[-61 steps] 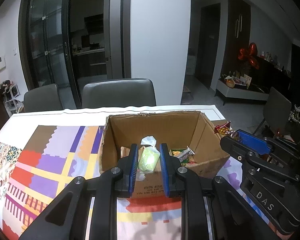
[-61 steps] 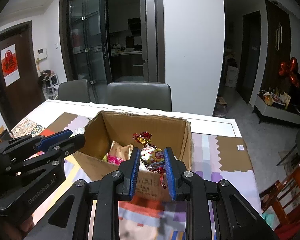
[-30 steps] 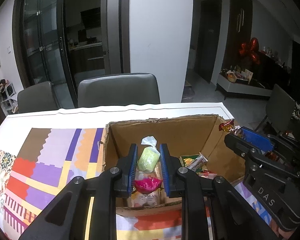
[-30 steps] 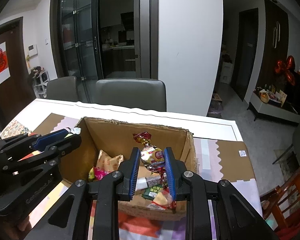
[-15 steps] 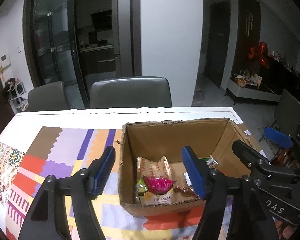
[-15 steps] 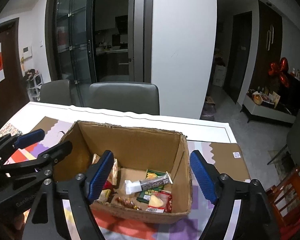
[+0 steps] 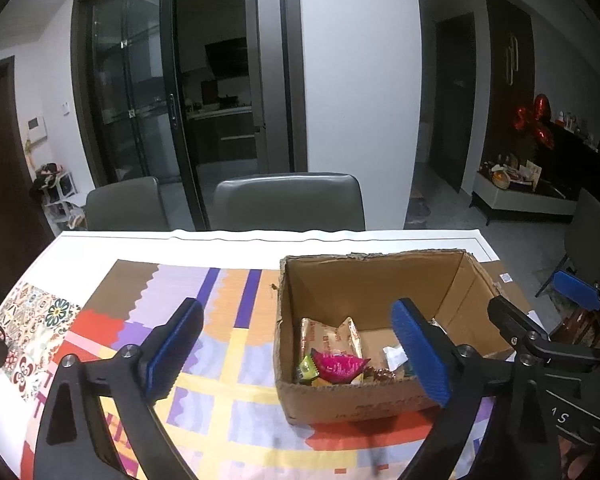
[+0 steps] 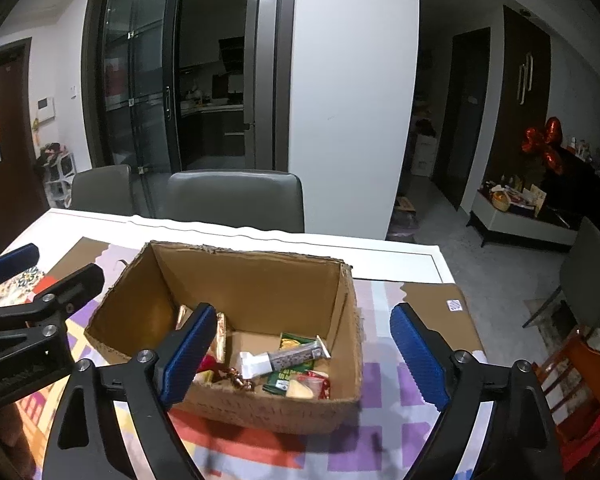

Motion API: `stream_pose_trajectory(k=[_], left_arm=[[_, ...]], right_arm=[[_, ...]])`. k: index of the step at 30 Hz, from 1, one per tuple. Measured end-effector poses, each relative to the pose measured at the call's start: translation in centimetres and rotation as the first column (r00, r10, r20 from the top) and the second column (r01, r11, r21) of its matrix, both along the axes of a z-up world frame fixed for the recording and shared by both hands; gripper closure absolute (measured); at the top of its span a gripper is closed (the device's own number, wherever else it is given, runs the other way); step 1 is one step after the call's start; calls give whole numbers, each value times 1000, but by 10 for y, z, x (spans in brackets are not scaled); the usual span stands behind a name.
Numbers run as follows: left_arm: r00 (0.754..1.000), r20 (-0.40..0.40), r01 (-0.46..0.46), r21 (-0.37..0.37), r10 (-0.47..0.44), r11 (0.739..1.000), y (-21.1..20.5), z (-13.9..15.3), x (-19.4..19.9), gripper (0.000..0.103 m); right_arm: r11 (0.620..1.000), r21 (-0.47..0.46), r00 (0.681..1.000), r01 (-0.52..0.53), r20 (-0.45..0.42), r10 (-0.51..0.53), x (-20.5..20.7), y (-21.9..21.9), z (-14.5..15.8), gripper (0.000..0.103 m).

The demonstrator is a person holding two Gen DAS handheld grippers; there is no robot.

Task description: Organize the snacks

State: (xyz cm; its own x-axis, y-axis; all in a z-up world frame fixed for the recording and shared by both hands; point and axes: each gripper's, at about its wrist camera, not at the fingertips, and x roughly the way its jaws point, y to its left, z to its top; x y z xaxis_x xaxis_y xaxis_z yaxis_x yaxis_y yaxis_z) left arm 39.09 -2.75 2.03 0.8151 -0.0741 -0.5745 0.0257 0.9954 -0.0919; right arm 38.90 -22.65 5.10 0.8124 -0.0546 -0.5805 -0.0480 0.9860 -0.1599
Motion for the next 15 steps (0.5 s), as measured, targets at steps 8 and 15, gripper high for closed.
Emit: stream_pose_trajectory(k=[8,15], left_arm=[[1000,-8,-7,-16,7,1000,4,0,-21,0],[1000,-27,-13,-23,12,1000,5,-5,-45,0]], right_arm=[[1000,-1,999,27,27,-27,-30,-4,7,14],[999,2,999,34,32,-34,-56,-5,14,14]])
